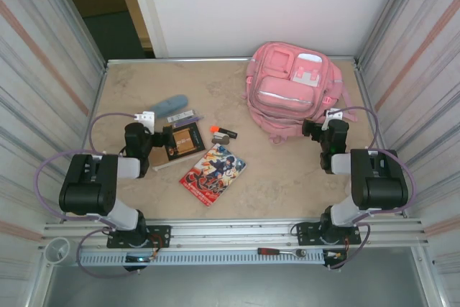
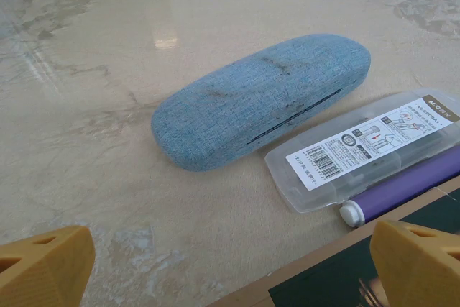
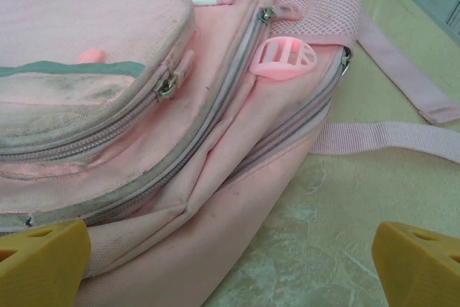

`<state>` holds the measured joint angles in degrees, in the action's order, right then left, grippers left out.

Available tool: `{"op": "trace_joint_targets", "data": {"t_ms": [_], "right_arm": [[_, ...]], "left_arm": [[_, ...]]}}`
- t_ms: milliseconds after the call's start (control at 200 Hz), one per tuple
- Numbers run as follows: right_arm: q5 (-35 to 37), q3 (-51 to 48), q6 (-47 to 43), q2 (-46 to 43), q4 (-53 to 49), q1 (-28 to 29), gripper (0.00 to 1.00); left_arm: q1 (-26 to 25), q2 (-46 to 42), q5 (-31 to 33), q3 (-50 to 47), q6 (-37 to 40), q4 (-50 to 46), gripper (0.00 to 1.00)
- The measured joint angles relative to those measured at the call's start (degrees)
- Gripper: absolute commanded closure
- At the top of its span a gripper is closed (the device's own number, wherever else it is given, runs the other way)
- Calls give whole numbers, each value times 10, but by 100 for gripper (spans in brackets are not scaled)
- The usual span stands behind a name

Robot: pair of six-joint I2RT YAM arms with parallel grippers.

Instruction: Pack the student bag

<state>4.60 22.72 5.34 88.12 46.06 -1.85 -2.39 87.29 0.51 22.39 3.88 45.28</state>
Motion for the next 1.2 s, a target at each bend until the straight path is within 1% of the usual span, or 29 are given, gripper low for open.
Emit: {"op": "trace_joint_targets", "data": {"t_ms": [1017, 1202], "right_arm": [[-2, 0, 0, 0, 0, 0, 1], [-4, 0, 0, 0, 0, 0, 1]], "left_arm": [[6, 0, -20, 0, 0, -5, 1], [19, 0, -31, 0, -1, -5, 1]]}}
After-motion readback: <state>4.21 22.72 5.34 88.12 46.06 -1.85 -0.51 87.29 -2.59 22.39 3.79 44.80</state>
